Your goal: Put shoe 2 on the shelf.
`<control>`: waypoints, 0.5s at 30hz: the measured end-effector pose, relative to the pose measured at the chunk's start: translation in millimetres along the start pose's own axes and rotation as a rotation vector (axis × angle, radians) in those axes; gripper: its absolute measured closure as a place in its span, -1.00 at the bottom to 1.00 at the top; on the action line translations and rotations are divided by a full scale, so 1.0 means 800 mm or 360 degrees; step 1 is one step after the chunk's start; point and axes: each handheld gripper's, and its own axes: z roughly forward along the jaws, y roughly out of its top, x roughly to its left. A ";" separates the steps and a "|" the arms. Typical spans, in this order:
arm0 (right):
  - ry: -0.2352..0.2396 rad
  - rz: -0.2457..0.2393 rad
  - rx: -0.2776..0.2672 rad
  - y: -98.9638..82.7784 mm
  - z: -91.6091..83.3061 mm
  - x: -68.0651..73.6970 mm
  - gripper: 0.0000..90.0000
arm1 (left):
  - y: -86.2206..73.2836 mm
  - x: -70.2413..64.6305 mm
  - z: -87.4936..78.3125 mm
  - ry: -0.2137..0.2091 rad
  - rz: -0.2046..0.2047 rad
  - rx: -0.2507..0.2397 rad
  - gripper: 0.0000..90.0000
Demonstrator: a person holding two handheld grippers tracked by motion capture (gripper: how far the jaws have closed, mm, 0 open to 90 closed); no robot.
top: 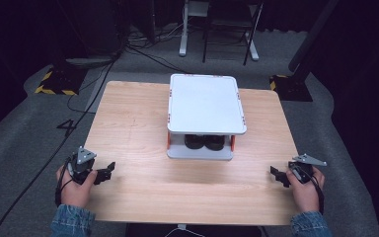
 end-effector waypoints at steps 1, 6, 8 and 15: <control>-0.0019 0.0001 0.0002 0.000 0.002 -0.001 -0.66 | 0.000 -0.001 0.000 -0.0004 0.0005 -0.0005 -0.64; -0.0069 -0.0038 0.0022 0.002 0.004 -0.003 -0.69 | 0.000 -0.004 0.000 0.0002 -0.0001 -0.0040 -0.63; -0.0071 -0.0040 0.0026 0.002 0.004 -0.003 -0.70 | -0.001 -0.005 0.001 -0.0006 -0.0002 -0.0026 -0.63; -0.0071 -0.0040 0.0026 0.002 0.005 -0.003 -0.70 | -0.001 -0.008 0.002 -0.0064 0.0046 0.0018 -0.63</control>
